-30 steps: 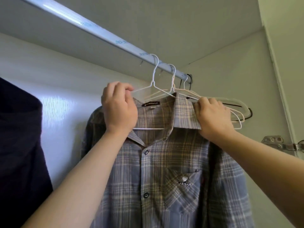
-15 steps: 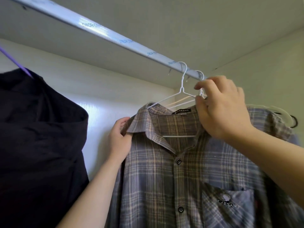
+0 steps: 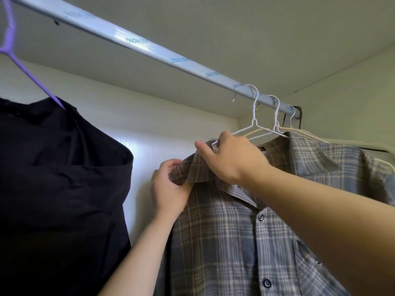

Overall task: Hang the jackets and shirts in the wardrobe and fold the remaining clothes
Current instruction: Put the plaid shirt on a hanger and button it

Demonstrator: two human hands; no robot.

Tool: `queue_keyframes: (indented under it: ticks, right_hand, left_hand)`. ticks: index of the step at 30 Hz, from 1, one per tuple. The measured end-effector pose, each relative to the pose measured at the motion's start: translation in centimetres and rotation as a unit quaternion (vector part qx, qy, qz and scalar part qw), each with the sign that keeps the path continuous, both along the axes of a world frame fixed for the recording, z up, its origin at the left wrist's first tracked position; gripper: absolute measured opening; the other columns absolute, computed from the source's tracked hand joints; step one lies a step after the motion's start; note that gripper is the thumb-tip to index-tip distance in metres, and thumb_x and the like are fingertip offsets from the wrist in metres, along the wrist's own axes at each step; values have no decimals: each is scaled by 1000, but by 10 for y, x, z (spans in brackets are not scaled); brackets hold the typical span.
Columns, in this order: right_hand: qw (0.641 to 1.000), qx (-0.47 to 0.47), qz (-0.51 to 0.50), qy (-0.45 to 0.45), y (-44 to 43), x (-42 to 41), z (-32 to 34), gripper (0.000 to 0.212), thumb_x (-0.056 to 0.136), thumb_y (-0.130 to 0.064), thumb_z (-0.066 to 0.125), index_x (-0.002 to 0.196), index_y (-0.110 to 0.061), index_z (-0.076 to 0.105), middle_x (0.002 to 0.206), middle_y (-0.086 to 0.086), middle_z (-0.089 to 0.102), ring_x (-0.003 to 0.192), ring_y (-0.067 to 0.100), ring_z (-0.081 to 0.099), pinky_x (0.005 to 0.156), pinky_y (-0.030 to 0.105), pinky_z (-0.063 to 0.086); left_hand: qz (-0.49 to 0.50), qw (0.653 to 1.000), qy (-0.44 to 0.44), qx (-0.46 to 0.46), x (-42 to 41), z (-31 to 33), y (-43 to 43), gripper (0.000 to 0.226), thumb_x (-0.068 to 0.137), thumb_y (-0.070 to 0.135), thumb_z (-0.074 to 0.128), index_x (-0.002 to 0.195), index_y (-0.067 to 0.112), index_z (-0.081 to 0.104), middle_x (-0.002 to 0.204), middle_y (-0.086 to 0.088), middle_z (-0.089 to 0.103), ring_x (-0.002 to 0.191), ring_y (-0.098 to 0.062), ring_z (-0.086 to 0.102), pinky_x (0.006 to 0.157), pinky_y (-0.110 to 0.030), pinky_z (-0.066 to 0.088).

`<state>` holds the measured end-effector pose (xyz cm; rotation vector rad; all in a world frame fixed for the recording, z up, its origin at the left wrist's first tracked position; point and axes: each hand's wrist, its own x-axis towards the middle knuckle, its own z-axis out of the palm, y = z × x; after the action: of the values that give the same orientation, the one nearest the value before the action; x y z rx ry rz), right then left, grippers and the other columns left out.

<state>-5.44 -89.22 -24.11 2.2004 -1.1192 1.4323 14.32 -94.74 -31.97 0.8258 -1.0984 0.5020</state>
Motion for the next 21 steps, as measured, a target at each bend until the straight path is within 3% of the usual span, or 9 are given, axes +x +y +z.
queue_keyframes:
  ticks: [1, 3, 5, 7, 9, 11, 13, 17, 21]
  right_hand:
    - [999, 35, 22, -11, 0, 6, 0, 60, 88, -76, 41, 89, -16, 50, 76, 3, 52, 78, 30, 56, 66, 36, 43]
    - [995, 84, 59, 8, -1, 15, 2, 40, 93, -54, 56, 81, -16, 59, 75, 1, 57, 87, 30, 63, 69, 30, 45]
    - [987, 134, 90, -6, -7, 19, 6, 19, 96, -28, 59, 96, -11, 68, 91, 6, 67, 99, 29, 65, 75, 31, 51]
    - [966, 191, 150, -85, -14, 18, 9, 20, 96, -19, 58, 108, -6, 68, 103, 9, 68, 96, 26, 65, 72, 31, 54]
    - [924, 244, 223, -193, -18, 12, 9, 22, 98, -23, 59, 105, -5, 68, 103, 10, 70, 90, 25, 66, 70, 31, 54]
    - [869, 296, 290, -268, -23, 4, 7, 26, 100, -29, 58, 103, -6, 68, 101, 15, 73, 92, 30, 69, 87, 41, 57]
    - [839, 328, 316, -297, -26, -4, 3, 31, 101, -36, 58, 107, -8, 68, 99, 15, 74, 93, 32, 71, 94, 45, 55]
    - [841, 334, 307, -294, -35, -12, -1, 35, 100, -46, 56, 108, -14, 68, 103, 11, 74, 98, 31, 69, 100, 47, 51]
    - [846, 325, 312, -286, -37, -15, -2, 35, 101, -48, 54, 110, -18, 68, 103, 8, 74, 97, 29, 69, 95, 43, 53]
  left_hand:
    - [5, 1000, -8, -5, -1, -1, 2, 45, 64, 53, 79, 103, 55, 58, 99, 21, 67, 91, -2, 65, 76, -36, 58]
    - [3, 1000, -21, -11, -1, -2, 6, 43, 66, 53, 80, 103, 54, 58, 99, 24, 67, 95, -5, 66, 77, -33, 56]
    - [-11, 999, -29, -23, -1, -3, 9, 44, 68, 52, 82, 105, 49, 60, 100, 23, 69, 99, -4, 66, 81, -20, 52]
    - [-30, 999, -22, -30, 1, -3, 12, 43, 71, 45, 86, 106, 46, 62, 103, 25, 69, 101, 3, 66, 80, -7, 47]
    - [-71, 997, 0, -21, 5, -4, 15, 39, 72, 43, 85, 105, 44, 64, 101, 27, 71, 95, 5, 68, 76, -5, 47]
    - [-131, 991, 16, 17, 9, -7, 18, 36, 72, 46, 82, 103, 42, 66, 90, 18, 76, 82, -3, 73, 70, -14, 53]
    - [-199, 978, 22, 65, 15, -9, 20, 34, 71, 44, 82, 102, 39, 69, 89, 8, 79, 82, -11, 76, 71, -24, 56]
    - [-318, 940, 20, 121, 22, -12, 27, 45, 74, 27, 89, 114, 21, 69, 106, -4, 78, 99, -25, 75, 77, -27, 58]
    - [-348, 927, 3, 143, 21, -11, 30, 46, 72, 17, 89, 114, 13, 69, 110, -7, 76, 102, -25, 74, 80, -26, 58]
